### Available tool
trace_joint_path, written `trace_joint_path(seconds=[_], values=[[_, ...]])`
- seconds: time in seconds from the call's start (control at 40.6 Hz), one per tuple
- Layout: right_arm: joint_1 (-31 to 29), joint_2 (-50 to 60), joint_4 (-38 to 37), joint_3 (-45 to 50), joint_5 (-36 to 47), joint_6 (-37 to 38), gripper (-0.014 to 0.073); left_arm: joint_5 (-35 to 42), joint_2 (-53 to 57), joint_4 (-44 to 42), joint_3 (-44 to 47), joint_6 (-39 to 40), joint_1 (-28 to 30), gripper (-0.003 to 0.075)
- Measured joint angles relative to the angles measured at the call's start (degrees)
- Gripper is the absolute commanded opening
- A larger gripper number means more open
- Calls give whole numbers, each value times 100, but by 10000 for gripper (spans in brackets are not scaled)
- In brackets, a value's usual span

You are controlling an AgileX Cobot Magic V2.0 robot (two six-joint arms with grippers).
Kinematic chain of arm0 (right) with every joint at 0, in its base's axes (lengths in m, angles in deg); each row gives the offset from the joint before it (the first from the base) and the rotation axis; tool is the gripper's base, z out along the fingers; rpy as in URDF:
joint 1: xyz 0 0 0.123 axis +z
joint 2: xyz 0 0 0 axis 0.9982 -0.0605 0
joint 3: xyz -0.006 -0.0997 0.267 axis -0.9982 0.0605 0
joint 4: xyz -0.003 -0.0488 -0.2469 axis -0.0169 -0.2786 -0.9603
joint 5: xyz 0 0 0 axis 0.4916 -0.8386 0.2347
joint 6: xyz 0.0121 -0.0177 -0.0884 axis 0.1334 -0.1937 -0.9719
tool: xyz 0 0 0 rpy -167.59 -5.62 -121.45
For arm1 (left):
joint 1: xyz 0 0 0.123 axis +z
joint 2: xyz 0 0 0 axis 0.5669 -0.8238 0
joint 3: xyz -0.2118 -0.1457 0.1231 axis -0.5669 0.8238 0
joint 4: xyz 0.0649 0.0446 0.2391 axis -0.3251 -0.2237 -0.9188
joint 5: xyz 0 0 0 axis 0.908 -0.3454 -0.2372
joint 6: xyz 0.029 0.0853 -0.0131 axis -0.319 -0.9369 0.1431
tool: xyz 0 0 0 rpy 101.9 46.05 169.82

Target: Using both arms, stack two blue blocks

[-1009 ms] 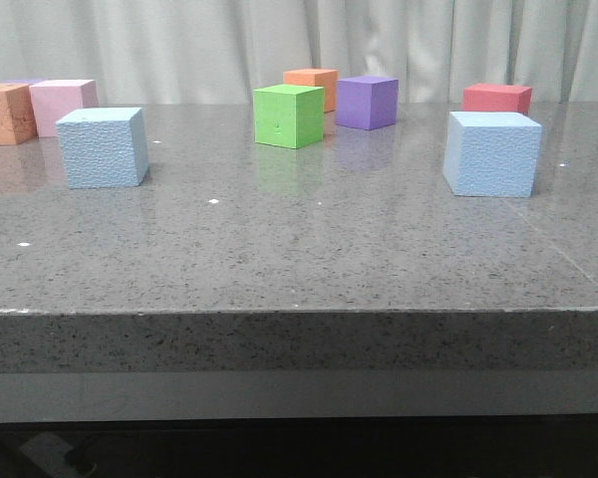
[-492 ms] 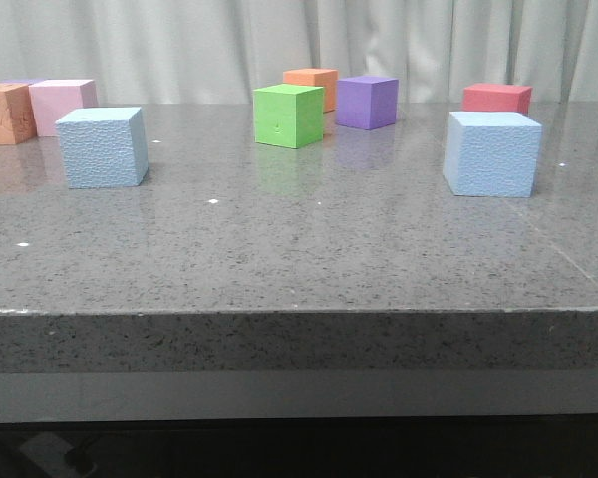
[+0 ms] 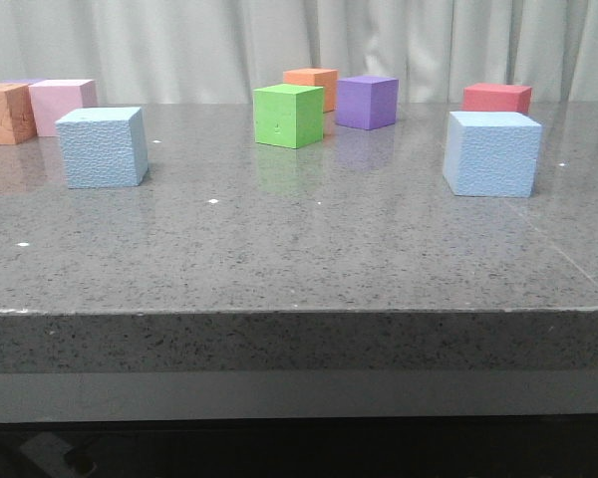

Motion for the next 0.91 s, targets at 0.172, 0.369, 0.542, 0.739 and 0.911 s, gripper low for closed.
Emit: trace_joint_path(seconds=[0.172, 0.369, 0.542, 0.739, 0.911], values=[[0, -5, 10, 0, 0, 0, 133, 0, 0, -12, 0, 0, 0, 189], [0, -5, 10, 0, -20, 0, 537, 0, 0, -395, 0, 0, 0, 504], [0, -5, 10, 0, -34, 0, 551, 0, 0, -515, 0, 0, 0, 489], [0, -5, 22, 0, -34, 0, 551, 0, 0, -515, 0, 0, 0, 489], [0, -30, 377, 0, -34, 0, 551, 0, 0, -515, 0, 0, 0, 489]])
